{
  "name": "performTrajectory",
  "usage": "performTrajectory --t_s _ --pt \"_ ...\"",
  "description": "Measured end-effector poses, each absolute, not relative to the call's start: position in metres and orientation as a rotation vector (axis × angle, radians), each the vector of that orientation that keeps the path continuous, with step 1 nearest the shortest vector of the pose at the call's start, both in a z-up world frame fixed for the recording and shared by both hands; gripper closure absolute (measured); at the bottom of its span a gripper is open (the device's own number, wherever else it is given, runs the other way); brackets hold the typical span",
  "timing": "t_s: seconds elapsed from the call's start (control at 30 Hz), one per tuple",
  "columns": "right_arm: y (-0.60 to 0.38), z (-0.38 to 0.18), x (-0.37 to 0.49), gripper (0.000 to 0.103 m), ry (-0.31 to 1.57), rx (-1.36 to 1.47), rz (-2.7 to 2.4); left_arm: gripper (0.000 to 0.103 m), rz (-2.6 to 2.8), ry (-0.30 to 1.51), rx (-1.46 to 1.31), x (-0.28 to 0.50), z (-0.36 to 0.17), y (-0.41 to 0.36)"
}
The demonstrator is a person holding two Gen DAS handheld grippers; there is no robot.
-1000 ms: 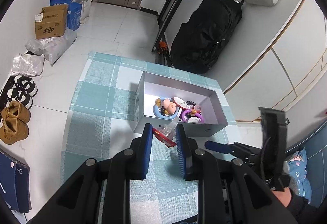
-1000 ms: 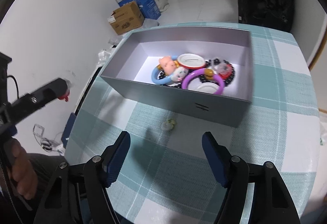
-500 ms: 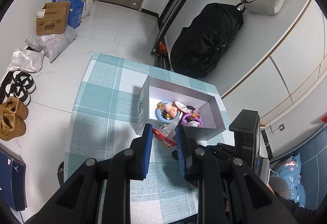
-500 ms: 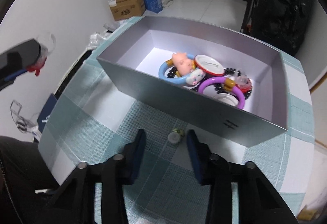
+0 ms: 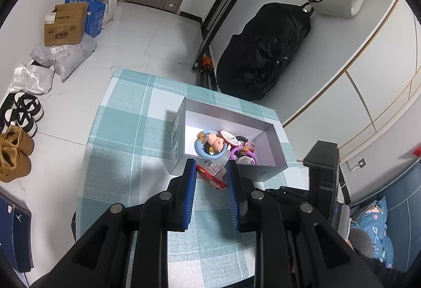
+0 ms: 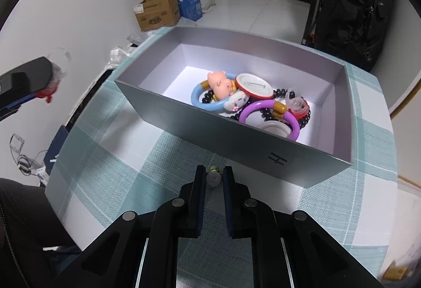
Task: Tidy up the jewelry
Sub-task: 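Grasp the red-and-clear bottle with the left tool while the right tool grasps the small bead, then lower the bottle and small bead into the box and open both tools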
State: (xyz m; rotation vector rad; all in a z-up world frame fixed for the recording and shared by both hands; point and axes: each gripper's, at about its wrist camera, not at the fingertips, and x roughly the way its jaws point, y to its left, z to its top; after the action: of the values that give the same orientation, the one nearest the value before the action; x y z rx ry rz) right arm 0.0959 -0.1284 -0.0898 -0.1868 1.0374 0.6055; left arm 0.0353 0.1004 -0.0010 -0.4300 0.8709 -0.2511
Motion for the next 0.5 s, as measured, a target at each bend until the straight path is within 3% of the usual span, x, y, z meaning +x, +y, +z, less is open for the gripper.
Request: performTrajectory --t_s 0.5 --pt "-0.146 -0.045 0.089 0.091 0.937 -0.040 0.717 0.085 -0.242 0.850 -0.401 0.043 0.004 0.086"
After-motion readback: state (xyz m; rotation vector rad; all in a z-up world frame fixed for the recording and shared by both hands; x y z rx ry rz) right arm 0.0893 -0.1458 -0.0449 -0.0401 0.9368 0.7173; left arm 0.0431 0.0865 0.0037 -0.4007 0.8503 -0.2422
